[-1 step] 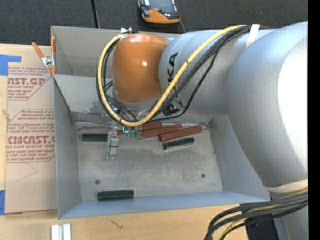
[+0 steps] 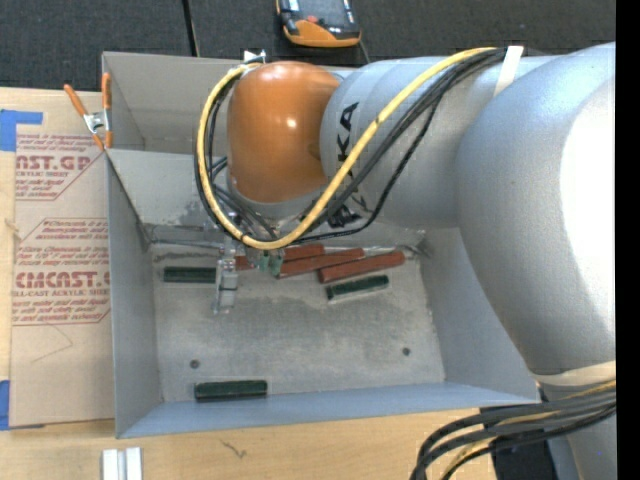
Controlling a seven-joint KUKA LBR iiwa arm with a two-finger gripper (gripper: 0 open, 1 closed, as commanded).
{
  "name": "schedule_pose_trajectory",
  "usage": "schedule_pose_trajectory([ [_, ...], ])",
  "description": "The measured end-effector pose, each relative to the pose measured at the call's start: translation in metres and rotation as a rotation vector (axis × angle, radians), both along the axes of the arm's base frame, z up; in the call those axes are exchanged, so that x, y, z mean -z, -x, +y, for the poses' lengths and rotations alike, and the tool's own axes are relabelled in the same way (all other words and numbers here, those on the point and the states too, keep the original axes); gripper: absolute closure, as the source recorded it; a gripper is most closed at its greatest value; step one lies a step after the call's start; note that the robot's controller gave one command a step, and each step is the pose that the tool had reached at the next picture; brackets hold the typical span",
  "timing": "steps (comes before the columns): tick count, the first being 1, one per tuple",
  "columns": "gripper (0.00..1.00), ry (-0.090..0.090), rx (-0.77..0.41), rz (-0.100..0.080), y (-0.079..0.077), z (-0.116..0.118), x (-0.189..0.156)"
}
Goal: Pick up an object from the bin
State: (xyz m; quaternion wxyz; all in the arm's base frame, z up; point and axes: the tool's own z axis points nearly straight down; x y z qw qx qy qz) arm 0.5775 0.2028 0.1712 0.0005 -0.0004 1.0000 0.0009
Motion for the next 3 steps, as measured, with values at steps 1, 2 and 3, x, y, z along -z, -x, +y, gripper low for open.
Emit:
schedule_pose_trajectory([
  [1, 0.00, -0.001, 0.036, -0.002, -0.008, -0.005, 0.097],
  [2, 0.00, -0.004, 0.058, -0.006, -0.011, -0.005, 0.129],
  [3, 0.00, -0.001, 0.036, -0.004, -0.009, -0.004, 0.095],
])
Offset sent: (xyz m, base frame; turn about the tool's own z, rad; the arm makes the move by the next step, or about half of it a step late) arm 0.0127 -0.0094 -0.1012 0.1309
